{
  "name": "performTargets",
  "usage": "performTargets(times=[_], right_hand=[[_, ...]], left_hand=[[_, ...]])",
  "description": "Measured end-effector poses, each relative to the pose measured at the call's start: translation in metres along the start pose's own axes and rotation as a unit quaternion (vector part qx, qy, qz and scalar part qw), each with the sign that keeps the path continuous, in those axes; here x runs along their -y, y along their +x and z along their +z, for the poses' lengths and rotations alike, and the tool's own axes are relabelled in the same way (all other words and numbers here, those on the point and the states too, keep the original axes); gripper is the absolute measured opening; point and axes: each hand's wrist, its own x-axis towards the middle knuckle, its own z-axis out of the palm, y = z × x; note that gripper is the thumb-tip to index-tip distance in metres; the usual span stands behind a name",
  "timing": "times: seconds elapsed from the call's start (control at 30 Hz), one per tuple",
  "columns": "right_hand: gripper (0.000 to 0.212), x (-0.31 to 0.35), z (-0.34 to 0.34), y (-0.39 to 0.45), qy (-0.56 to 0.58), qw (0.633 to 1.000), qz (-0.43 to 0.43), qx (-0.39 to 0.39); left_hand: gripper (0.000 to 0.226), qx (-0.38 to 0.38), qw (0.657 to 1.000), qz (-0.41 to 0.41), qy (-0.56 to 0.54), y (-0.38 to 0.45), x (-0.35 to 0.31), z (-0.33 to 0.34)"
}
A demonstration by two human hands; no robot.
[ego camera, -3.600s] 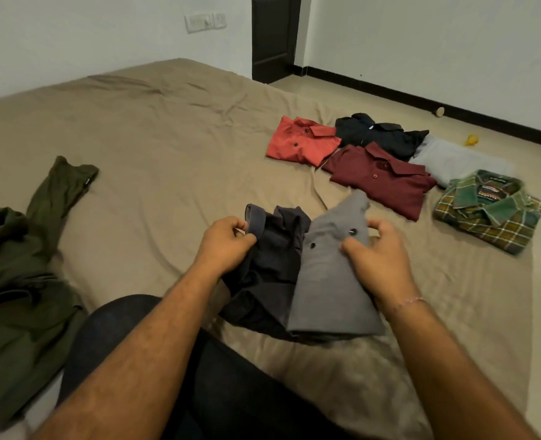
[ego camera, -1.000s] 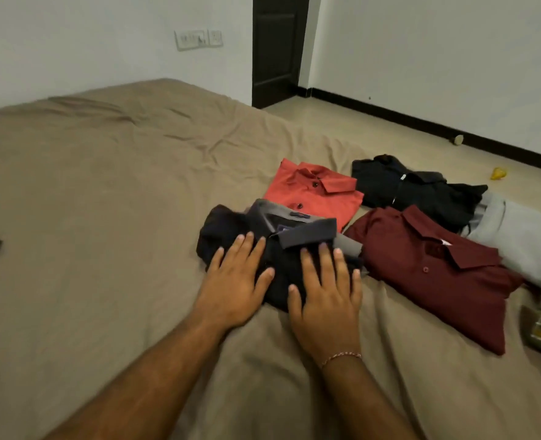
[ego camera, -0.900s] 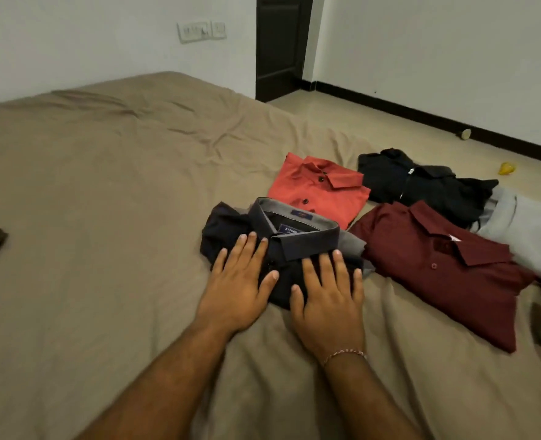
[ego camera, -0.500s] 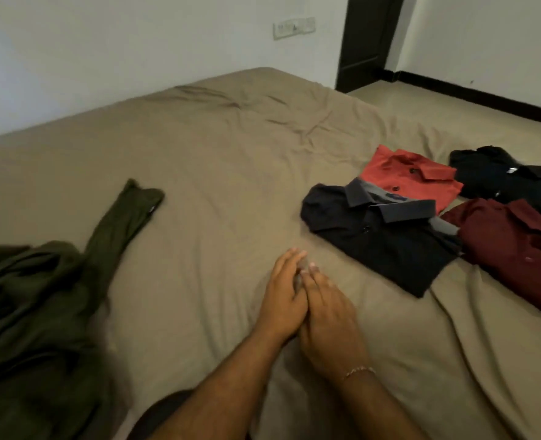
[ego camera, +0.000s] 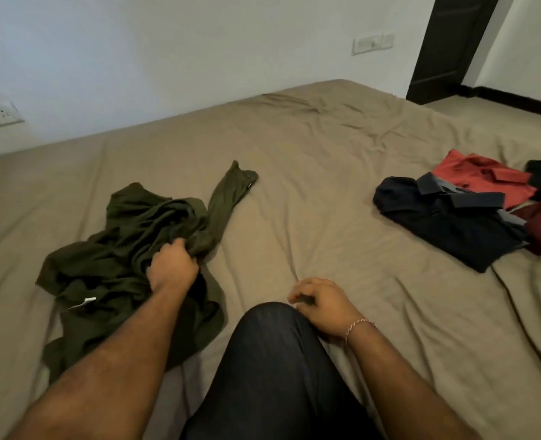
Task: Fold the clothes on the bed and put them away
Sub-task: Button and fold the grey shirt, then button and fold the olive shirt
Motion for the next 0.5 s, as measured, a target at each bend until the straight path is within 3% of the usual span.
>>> performTargets(times=[0.07, 0.13, 0.2, 0.27, 0.33, 0.43, 0.5], right_hand=[[0.032, 0.006, -0.007, -0.012, 0.066, 0.997, 0.023, -0.037], [0.044, 0.012, -0.019, -0.022, 0.135, 0.985, 0.057, -0.089], [0.057, 0.019, -0.033, -0.036, 0.239, 0.953, 0.095, -0.162], [0.067, 0.023, -0.051, -0.053, 0.390, 0.888, 0.100, -0.223], [0.063, 0.022, -0.070, -0.074, 0.512, 0.806, 0.094, -0.281], [0.050, 0.005, -0.101, -0.133, 0.605, 0.671, 0.091, -0.419], [0.054, -0.012, -0.118, -0.185, 0.656, 0.599, 0.058, -0.456]], left_hand=[[0.020, -0.010, 0.993, 0.032, -0.117, -0.006, -0.019, -0.007], [0.016, -0.003, 0.969, 0.103, -0.223, -0.024, -0.064, -0.018], [0.018, 0.055, 0.918, 0.217, -0.327, -0.054, -0.123, -0.034], [0.021, 0.149, 0.841, 0.331, -0.402, -0.095, -0.183, -0.048], [0.030, 0.219, 0.775, 0.411, -0.427, -0.139, -0.233, -0.060], [0.047, 0.329, 0.677, 0.483, -0.447, -0.208, -0.287, -0.077], [0.051, 0.406, 0.613, 0.505, -0.452, -0.249, -0.308, -0.081]])
